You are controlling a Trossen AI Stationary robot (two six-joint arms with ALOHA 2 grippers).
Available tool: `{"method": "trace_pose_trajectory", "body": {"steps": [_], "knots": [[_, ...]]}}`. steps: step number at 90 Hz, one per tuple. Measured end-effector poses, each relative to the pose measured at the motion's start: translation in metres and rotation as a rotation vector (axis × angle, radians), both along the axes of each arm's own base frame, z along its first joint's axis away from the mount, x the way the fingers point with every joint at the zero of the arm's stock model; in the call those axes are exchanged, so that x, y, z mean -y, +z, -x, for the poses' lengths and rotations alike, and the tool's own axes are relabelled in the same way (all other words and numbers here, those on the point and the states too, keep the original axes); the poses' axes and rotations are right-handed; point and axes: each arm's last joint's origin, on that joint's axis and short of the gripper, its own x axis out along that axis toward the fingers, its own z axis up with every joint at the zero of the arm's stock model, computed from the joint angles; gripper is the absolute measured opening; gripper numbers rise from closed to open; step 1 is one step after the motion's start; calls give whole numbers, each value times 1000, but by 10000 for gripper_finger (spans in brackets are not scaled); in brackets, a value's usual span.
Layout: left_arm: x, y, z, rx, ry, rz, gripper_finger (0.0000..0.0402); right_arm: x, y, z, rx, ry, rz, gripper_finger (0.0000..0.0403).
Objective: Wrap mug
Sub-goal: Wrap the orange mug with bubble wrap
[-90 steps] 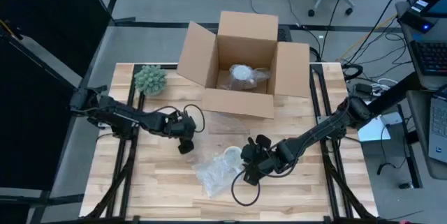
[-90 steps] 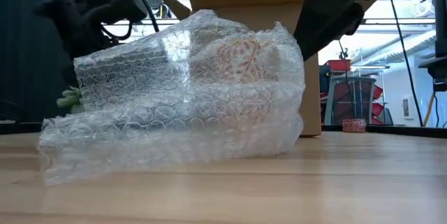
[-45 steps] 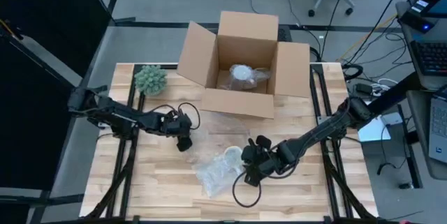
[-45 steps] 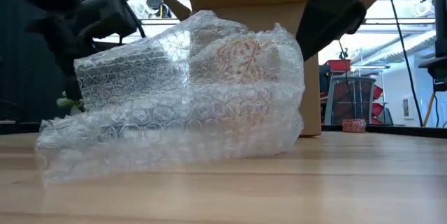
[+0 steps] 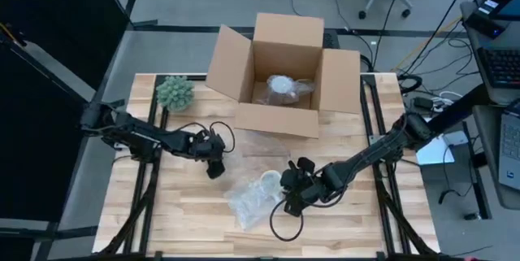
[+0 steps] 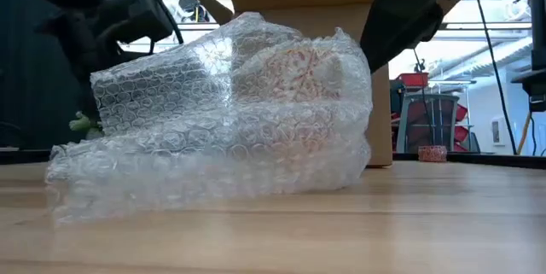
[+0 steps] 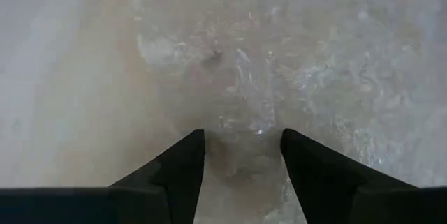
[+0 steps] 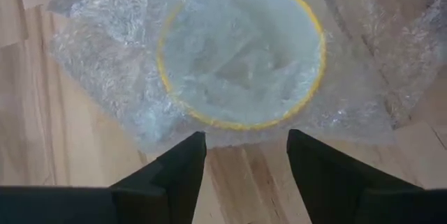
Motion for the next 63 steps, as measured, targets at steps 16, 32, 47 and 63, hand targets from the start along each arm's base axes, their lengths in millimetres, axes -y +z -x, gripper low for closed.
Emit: {"method": "trace_pose_trajectory", "body": {"steps": [16,32,47,63], "knots": [[-1,16,1,19,2,-12,182,0,0,0,0,2,2,190],[-3,26,8,39,24,-61,182,0,0,0,-1,8,5,190],[-9,16,11,19,48,-65,182,0,0,0,1,8,4,190],[-12,0,8,52,66,-55,182,-1,1,-2,25,10,-8,190]]}}
